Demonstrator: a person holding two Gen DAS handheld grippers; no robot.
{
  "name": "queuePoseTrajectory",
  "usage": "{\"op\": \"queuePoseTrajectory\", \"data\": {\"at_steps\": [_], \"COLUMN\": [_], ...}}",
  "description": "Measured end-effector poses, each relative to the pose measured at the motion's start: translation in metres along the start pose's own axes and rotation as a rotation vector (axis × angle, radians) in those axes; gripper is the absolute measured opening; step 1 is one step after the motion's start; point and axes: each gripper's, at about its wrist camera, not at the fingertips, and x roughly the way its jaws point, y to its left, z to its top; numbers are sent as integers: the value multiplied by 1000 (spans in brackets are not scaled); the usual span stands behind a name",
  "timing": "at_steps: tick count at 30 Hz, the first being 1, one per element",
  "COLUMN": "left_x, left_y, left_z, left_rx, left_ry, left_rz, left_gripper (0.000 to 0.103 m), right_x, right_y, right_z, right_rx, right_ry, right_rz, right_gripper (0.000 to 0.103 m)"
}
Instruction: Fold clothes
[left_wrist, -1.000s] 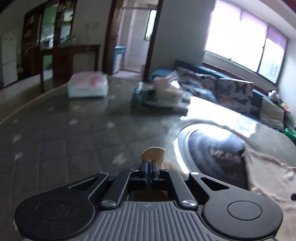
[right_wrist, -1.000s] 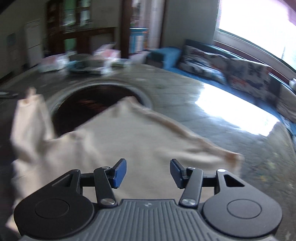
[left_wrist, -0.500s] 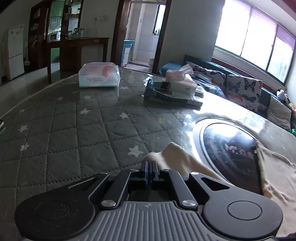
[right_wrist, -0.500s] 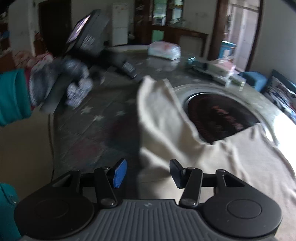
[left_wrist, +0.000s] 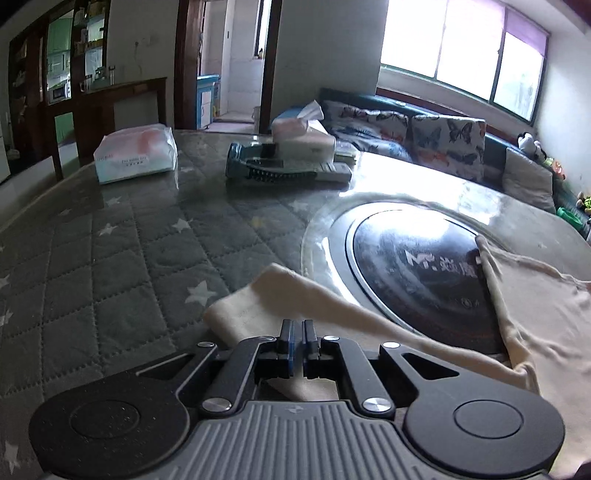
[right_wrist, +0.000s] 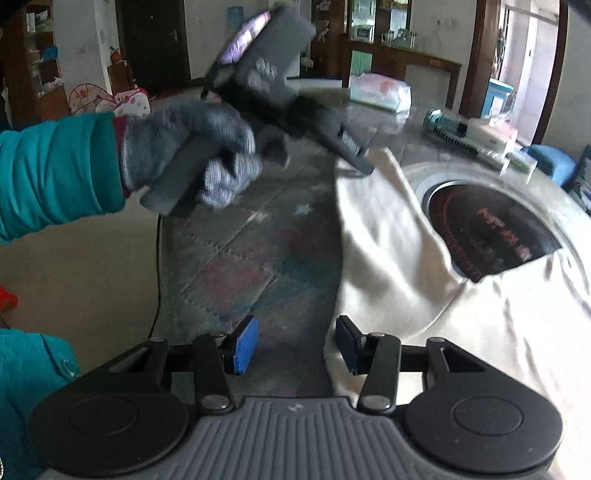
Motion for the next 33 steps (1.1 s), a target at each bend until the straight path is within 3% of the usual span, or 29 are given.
{"op": "queuePoseTrajectory", "data": {"at_steps": [7, 11, 15, 22, 29, 33], "left_x": [8, 15, 24, 34, 37, 37], "left_y": [7, 7, 4, 1, 2, 0], "left_z": [8, 14, 22, 29, 30, 31], "left_rx": [34, 72, 112, 156, 162, 162], "left_ry": [6, 7, 4, -1, -9, -10], "left_rz": [28, 44, 59, 73, 74, 79], "left_gripper": [6, 6, 6, 7, 7, 7], "right_x": [26, 32, 30, 17, 10, 0], "right_y": [-25, -21, -5, -19, 3, 3], "right_z": [18, 21, 20, 17, 5, -3], "right_rx": [79, 114, 54, 114, 59, 87], "right_ry": [-29, -47, -49, -77, -54, -59], "right_rz": [-60, 11, 86, -26, 52, -3], "right_gripper": [48, 52, 51, 54, 58, 58]}}
